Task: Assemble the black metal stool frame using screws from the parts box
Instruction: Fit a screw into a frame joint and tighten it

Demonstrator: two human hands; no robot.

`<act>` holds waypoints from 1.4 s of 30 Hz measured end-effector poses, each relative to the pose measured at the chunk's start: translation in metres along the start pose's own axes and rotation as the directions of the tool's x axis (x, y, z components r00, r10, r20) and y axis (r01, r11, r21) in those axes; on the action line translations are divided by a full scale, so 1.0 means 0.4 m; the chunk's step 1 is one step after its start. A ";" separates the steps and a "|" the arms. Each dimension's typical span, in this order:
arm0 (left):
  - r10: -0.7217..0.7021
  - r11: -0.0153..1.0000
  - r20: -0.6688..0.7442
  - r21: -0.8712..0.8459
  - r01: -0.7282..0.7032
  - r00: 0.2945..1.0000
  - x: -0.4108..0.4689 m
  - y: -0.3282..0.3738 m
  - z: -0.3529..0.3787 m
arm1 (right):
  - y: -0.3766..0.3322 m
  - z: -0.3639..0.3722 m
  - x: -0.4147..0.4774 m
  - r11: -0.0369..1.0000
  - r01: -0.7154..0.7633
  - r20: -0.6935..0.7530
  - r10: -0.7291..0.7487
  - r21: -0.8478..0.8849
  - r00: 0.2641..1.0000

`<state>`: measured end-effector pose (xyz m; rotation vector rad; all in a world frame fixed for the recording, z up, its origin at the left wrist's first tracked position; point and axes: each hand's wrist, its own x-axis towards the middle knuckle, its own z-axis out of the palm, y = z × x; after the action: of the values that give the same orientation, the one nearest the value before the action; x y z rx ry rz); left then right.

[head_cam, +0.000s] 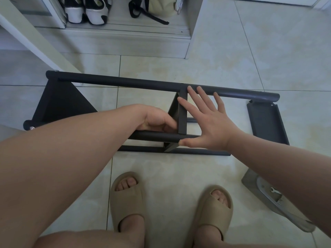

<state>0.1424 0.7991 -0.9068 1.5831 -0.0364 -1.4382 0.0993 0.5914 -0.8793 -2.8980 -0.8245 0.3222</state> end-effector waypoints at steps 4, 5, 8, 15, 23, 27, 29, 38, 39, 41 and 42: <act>-0.037 0.999 0.004 0.030 0.037 0.999 0.003 -0.002 -0.003 | -0.001 0.000 0.000 1.000 -0.003 -0.001 0.003 -0.001 1.000; -0.037 0.999 0.000 0.031 0.037 0.999 0.004 -0.003 -0.004 | -0.001 -0.001 0.000 1.000 -0.003 0.000 0.003 0.000 1.000; -0.025 0.999 0.008 0.023 0.025 1.000 0.005 -0.004 -0.004 | -0.001 -0.001 -0.001 1.000 -0.002 0.002 0.002 -0.001 1.000; 0.027 0.999 0.001 -0.040 -0.027 1.000 0.011 -0.007 -0.006 | -0.001 0.001 -0.001 1.000 -0.001 -0.012 0.001 0.011 1.000; 0.082 0.995 0.008 -0.063 -0.082 0.997 0.013 -0.007 -0.003 | -0.001 0.003 -0.001 1.000 0.000 -0.019 0.000 0.010 1.000; 0.037 0.995 0.022 -0.090 -0.035 0.999 0.009 -0.005 -0.003 | 0.000 0.002 0.000 1.000 -0.002 -0.007 0.002 0.004 1.000; 0.002 0.999 0.033 -0.045 -0.001 0.999 0.008 -0.002 -0.002 | 0.000 0.002 0.000 1.000 -0.002 -0.007 0.002 0.005 1.000; -0.053 0.997 -0.073 0.046 0.057 0.996 0.011 0.008 0.002 | 0.002 0.004 0.001 1.000 0.000 -0.014 0.000 0.004 1.000; -0.052 0.998 -0.079 0.041 0.055 0.995 0.011 0.009 0.003 | 0.002 0.004 0.001 1.000 0.001 -0.016 -0.001 0.005 1.000; -0.040 0.999 -0.090 0.027 0.042 0.995 0.011 0.010 0.006 | 0.002 0.005 0.001 1.000 0.003 -0.022 -0.003 0.011 1.000; -0.033 0.999 -0.091 0.020 0.035 0.995 0.010 0.010 0.007 | 0.002 0.005 0.001 1.000 0.003 -0.023 -0.003 0.013 1.000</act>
<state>0.1436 0.7929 -0.9067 1.6720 0.0284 -1.3953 0.0994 0.5909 -0.8813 -2.8831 -0.8198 0.2916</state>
